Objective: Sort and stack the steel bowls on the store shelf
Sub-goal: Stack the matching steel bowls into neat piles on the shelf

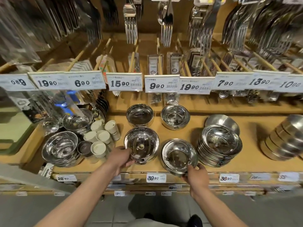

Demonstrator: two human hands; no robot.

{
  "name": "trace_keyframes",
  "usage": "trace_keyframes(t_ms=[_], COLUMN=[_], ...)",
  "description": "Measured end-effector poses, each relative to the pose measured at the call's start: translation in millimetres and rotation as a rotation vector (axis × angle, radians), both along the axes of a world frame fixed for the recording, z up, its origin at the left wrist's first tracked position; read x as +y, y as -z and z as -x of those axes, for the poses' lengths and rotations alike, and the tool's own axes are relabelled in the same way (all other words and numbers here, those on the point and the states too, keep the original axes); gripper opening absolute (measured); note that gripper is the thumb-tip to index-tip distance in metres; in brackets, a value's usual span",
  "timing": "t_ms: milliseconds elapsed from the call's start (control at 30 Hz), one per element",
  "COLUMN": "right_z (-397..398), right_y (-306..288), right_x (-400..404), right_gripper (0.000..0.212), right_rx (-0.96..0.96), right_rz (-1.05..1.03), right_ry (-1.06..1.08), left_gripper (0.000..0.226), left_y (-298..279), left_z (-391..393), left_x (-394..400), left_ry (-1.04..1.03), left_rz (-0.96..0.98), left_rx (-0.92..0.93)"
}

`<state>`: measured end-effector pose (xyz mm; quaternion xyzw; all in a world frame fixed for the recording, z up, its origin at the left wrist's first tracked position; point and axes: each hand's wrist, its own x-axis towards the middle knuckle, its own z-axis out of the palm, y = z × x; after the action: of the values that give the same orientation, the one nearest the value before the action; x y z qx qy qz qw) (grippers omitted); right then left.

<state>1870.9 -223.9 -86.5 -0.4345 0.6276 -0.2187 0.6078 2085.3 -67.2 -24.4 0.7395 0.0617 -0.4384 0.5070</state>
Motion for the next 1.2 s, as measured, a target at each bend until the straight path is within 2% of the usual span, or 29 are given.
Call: trace_keyframes(t_ms=[200,300,467,633,767,833,900,967,1067,1200], right_z=[-13,-18,-19,-18,-16,-15,-13,-12,-9,-3], right_y=[2,-1,-8,-17,-23,-26,-30,-35,-42,-56], right_x=[-9,-17,-29,-32,-32,-33,-30,-28,-25,-21], right_gripper=[0.033,0.038,0.034,0.040,0.033,0.033,0.035,0.031,0.026,0.021], right_rx=[0.103,0.075,0.149,0.152,0.162,0.156,0.150,0.137,0.108,0.058], right_rz=[-0.031,-0.068,-0.120,-0.183,-0.194,-0.201,-0.208,-0.210,-0.184,-0.114], right_ry=[-0.031,-0.036,-0.130,-0.156,-0.171,-0.184,-0.192,-0.191,-0.194,-0.183], left_gripper=[0.019,0.019,0.023,0.028,0.028,0.035,0.054,0.065,0.063,0.071], left_y=[-1,-2,-7,-11,-10,-11,-17,-27,-39,-52], left_z=[6,8,8,7,9,12,13,15,16,13], left_x=[5,4,6,9,11,10,11,11,9,3], left_ry=[-0.051,-0.099,-0.114,-0.102,-0.097,-0.036,0.048,0.108,0.162,0.226], left_rz=[0.060,0.054,0.026,0.001,-0.046,-0.108,-0.217,-0.233,-0.210,-0.275], left_rx=[0.014,0.008,-0.003,-0.025,-0.054,-0.139,-0.298,-0.406,-0.528,-0.674])
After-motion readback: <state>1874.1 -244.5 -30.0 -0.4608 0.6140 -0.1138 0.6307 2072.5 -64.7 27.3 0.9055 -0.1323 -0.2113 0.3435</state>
